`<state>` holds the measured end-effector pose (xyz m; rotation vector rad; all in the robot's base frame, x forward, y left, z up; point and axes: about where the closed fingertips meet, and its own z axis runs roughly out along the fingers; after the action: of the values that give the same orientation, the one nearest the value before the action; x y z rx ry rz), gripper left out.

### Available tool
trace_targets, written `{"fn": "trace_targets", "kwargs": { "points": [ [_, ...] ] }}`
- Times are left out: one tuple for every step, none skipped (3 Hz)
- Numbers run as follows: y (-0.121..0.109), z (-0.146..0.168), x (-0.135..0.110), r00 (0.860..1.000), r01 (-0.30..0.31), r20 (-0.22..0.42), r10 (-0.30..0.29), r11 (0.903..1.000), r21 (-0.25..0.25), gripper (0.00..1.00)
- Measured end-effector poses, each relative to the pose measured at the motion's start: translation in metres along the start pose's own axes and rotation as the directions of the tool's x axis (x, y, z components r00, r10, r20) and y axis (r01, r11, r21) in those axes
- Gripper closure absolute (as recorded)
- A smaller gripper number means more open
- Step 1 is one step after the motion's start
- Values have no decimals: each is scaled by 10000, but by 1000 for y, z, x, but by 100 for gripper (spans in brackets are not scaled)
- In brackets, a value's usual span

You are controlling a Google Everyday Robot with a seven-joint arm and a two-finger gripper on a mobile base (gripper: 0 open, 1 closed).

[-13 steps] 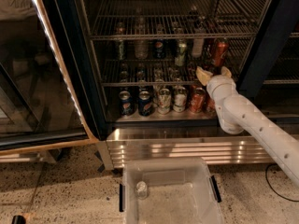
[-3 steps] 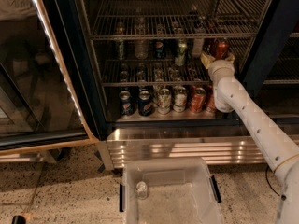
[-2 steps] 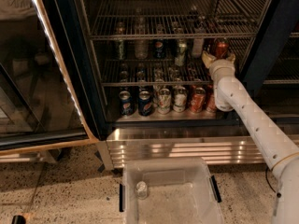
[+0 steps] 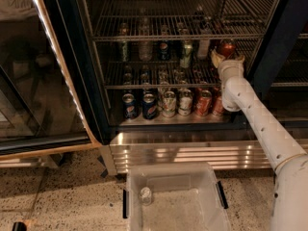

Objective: Pick coke can from middle shelf of fridge

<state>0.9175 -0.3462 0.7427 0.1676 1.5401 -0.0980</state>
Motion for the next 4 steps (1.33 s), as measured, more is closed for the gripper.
{"fn": "trace_targets", "kwargs": {
  "points": [
    [-4, 10, 1, 10000, -82, -45, 83, 9999, 57, 27],
    [-5, 18, 1, 9995, -282, -143, 281, 9996, -21, 27],
    [0, 29, 0, 9989, -376, -275, 370, 9990, -227, 27],
    [2, 32, 1, 9988, -375, -321, 366, 9988, -308, 27]
  ]
}}
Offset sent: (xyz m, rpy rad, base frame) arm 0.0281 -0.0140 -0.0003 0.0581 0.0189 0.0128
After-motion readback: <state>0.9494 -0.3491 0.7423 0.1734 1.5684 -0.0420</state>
